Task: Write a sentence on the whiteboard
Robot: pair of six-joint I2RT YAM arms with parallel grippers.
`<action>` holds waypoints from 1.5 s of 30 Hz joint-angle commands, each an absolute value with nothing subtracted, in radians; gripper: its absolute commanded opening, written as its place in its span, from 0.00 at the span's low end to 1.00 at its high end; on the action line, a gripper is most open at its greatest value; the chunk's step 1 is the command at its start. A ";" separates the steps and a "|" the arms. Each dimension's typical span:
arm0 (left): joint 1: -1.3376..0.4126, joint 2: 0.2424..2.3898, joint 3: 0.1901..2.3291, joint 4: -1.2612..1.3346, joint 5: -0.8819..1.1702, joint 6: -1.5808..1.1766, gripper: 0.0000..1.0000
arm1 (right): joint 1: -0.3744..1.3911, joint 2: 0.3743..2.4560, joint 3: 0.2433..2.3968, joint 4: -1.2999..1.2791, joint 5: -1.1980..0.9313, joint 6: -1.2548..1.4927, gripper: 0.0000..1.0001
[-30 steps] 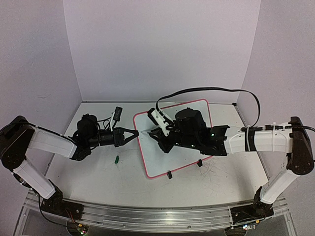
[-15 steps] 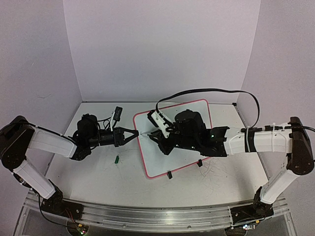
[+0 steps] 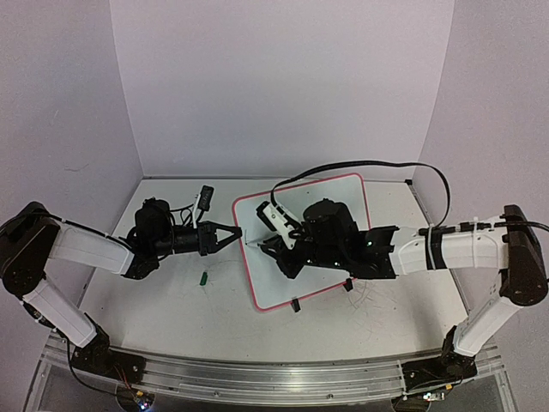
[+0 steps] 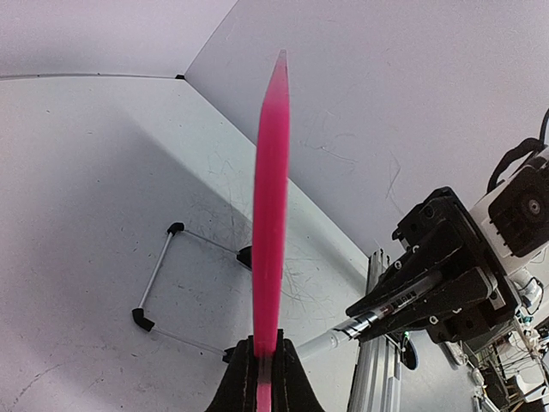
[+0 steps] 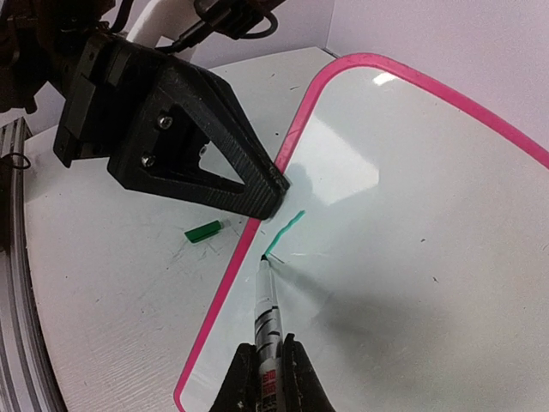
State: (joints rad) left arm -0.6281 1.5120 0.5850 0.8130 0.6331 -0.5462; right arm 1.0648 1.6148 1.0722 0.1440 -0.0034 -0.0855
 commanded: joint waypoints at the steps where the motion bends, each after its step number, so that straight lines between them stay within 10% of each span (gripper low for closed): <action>1: -0.629 1.497 0.620 0.835 0.641 -0.531 0.00 | 1.068 1.591 1.051 0.133 0.009 -0.066 0.00; 45: -0.629 1.481 0.603 0.834 0.639 -0.528 0.00 | 1.072 1.586 1.086 0.279 0.055 -0.086 0.00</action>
